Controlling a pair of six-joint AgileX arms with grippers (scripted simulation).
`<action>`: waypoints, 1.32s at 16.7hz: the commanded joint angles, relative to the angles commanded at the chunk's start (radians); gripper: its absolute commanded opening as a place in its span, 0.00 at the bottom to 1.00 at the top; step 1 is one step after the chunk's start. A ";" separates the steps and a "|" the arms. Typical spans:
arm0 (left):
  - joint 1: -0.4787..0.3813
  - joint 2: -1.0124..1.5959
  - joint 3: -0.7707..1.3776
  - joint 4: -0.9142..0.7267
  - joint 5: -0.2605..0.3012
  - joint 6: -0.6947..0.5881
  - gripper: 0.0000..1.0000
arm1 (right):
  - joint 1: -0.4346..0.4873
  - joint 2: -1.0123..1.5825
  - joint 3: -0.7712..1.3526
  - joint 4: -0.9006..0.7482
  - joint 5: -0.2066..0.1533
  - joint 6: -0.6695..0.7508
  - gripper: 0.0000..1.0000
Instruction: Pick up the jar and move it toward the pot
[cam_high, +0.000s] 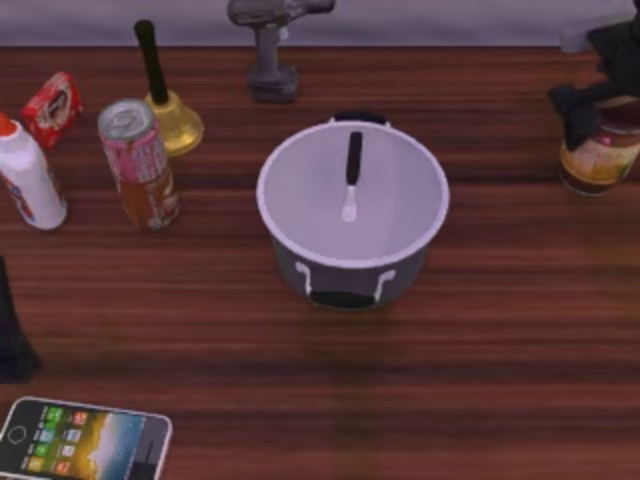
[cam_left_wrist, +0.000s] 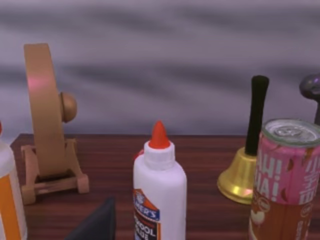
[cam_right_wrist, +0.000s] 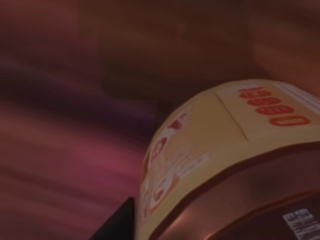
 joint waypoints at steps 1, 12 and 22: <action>0.000 0.000 0.000 0.000 0.000 0.000 1.00 | 0.000 0.000 0.000 0.000 0.000 0.000 0.40; 0.000 0.000 0.000 0.000 0.000 0.000 1.00 | 0.000 0.000 0.000 0.000 0.000 0.000 0.00; 0.000 0.000 0.000 0.000 0.000 0.000 1.00 | 0.002 -0.223 -0.223 0.010 -0.003 0.008 0.00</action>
